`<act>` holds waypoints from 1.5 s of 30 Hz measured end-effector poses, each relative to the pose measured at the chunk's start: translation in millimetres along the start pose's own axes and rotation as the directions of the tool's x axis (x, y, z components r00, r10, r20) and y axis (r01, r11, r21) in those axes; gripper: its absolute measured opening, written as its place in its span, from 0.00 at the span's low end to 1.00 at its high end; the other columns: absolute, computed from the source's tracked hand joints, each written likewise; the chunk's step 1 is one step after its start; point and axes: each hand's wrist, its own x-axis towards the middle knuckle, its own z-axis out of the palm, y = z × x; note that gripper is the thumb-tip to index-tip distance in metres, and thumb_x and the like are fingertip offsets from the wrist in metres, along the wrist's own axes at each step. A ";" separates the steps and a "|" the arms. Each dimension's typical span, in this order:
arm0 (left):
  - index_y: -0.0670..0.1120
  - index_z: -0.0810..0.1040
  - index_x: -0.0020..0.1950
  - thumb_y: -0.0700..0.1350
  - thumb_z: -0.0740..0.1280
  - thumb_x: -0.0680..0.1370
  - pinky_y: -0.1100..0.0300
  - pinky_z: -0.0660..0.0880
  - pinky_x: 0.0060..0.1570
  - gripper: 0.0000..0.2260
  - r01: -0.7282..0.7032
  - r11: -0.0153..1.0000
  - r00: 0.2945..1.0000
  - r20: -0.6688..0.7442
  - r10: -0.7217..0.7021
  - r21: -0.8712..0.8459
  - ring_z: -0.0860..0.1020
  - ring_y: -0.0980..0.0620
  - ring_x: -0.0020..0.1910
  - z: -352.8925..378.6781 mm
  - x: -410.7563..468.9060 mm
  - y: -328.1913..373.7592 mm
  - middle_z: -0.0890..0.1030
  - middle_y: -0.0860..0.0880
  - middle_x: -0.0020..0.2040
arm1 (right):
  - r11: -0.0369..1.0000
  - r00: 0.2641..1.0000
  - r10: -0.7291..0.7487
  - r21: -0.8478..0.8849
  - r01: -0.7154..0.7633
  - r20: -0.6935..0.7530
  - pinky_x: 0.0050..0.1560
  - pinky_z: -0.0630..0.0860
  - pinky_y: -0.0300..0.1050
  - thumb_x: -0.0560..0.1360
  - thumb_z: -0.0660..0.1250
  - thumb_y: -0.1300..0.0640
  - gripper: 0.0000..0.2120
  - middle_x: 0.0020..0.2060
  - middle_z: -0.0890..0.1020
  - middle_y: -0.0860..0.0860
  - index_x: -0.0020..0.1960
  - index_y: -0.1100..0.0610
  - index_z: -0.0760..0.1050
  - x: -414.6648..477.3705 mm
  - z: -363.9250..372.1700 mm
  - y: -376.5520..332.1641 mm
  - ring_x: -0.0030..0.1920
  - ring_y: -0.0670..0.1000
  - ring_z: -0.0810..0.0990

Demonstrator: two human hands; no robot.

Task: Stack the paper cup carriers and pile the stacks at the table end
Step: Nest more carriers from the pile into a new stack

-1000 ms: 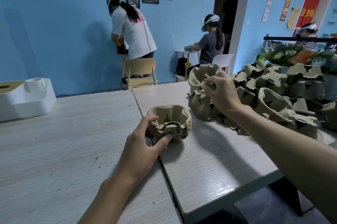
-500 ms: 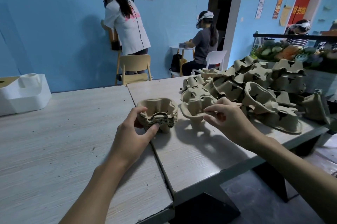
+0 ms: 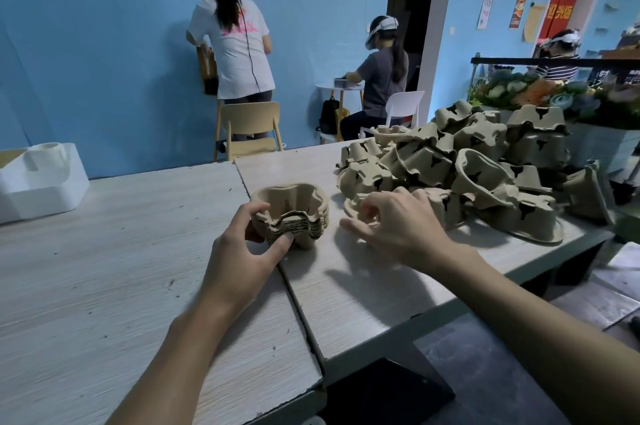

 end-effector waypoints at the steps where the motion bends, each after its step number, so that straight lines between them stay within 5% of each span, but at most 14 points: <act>1: 0.56 0.75 0.60 0.48 0.77 0.73 0.63 0.73 0.48 0.19 -0.002 1.000 1.000 -0.002 0.002 -0.001 0.78 0.64 0.50 -0.2 -0.1 -0.5 0.80 0.62 0.49 | 1.000 1.000 0.008 -0.012 -0.007 0.019 0.54 0.65 0.51 0.73 0.61 0.31 0.22 0.42 0.82 0.45 0.42 0.49 0.75 2.0 2.9 -3.1 0.48 0.51 0.76; 8: 0.55 0.75 0.62 0.48 0.77 0.73 0.62 0.74 0.48 0.20 -0.007 1.000 1.000 0.009 0.007 -0.002 0.79 0.60 0.52 0.7 -0.6 -0.1 0.80 0.60 0.50 | 0.996 1.000 -0.026 -0.084 0.026 -0.006 0.54 0.63 0.50 0.74 0.61 0.50 0.07 0.49 0.82 0.45 0.49 0.47 0.75 -14.8 -7.8 -6.8 0.51 0.51 0.75; 14: 0.55 0.75 0.63 0.48 0.77 0.73 0.62 0.74 0.48 0.21 -0.005 1.000 1.000 0.012 0.005 0.001 0.78 0.61 0.51 0.2 -1.4 2.1 0.80 0.60 0.50 | 0.987 0.994 -0.081 -0.132 0.090 0.075 0.59 0.61 0.52 0.73 0.63 0.44 0.12 0.54 0.79 0.43 0.56 0.44 0.73 -32.3 -10.9 -1.7 0.56 0.51 0.70; 17: 0.55 0.75 0.62 0.48 0.77 0.73 0.61 0.74 0.48 0.21 -0.002 1.000 1.000 0.010 0.002 -0.005 0.79 0.60 0.51 -0.3 -1.9 1.9 0.80 0.59 0.50 | 0.988 0.992 -0.127 -0.084 0.128 0.014 0.55 0.61 0.52 0.75 0.65 0.39 0.12 0.48 0.81 0.42 0.50 0.46 0.78 -32.5 -7.4 -3.7 0.54 0.50 0.71; 22: 0.57 0.75 0.61 0.48 0.77 0.73 0.60 0.75 0.49 0.20 -0.005 1.000 1.000 0.004 0.005 -0.013 0.79 0.60 0.51 0.2 -1.6 1.2 0.80 0.60 0.49 | 0.982 0.964 -0.186 0.002 0.190 -0.188 0.49 0.63 0.50 0.74 0.72 0.50 0.06 0.41 0.83 0.43 0.39 0.50 0.79 -33.0 -6.1 4.4 0.45 0.51 0.73; 26: 0.57 0.75 0.61 0.49 0.77 0.73 0.64 0.74 0.47 0.20 -0.018 1.000 1.000 0.013 0.019 -0.012 0.78 0.65 0.49 1.0 -1.9 2.9 0.80 0.61 0.49 | 0.978 0.917 -0.175 0.048 0.205 -0.358 0.46 0.61 0.48 0.74 0.68 0.54 0.05 0.44 0.83 0.46 0.43 0.54 0.81 -28.7 -18.5 10.7 0.45 0.52 0.73; 33: 0.61 0.74 0.59 0.48 0.78 0.72 0.70 0.73 0.43 0.20 -0.052 0.996 0.991 0.123 0.061 -0.071 0.81 0.59 0.49 5.1 -4.3 5.4 0.83 0.56 0.49 | 0.915 0.856 -0.188 0.231 0.331 -0.481 0.47 0.78 0.53 0.74 0.71 0.62 0.06 0.51 0.77 0.54 0.51 0.61 0.82 -8.5 -34.9 8.0 0.51 0.56 0.76; 39: 0.63 0.65 0.65 0.53 0.77 0.70 0.73 0.72 0.42 0.30 -0.009 0.987 0.987 0.159 0.035 -0.158 0.81 0.61 0.49 3.9 -7.4 13.8 0.84 0.53 0.50 | 0.875 0.849 -0.326 0.206 0.438 -0.417 0.46 0.81 0.48 0.74 0.72 0.64 0.04 0.55 0.75 0.56 0.49 0.62 0.82 -3.8 -22.6 -10.3 0.49 0.54 0.78; 45: 0.64 0.50 0.75 0.48 0.79 0.71 0.64 0.73 0.44 0.46 -0.010 0.985 0.990 0.136 0.033 -0.170 0.82 0.55 0.45 9.1 -5.8 6.0 0.84 0.49 0.45 | 0.825 0.878 -0.331 0.347 0.447 -0.345 0.46 0.80 0.47 0.73 0.69 0.72 0.08 0.55 0.75 0.55 0.49 0.63 0.80 -1.4 -5.6 -5.3 0.55 0.54 0.77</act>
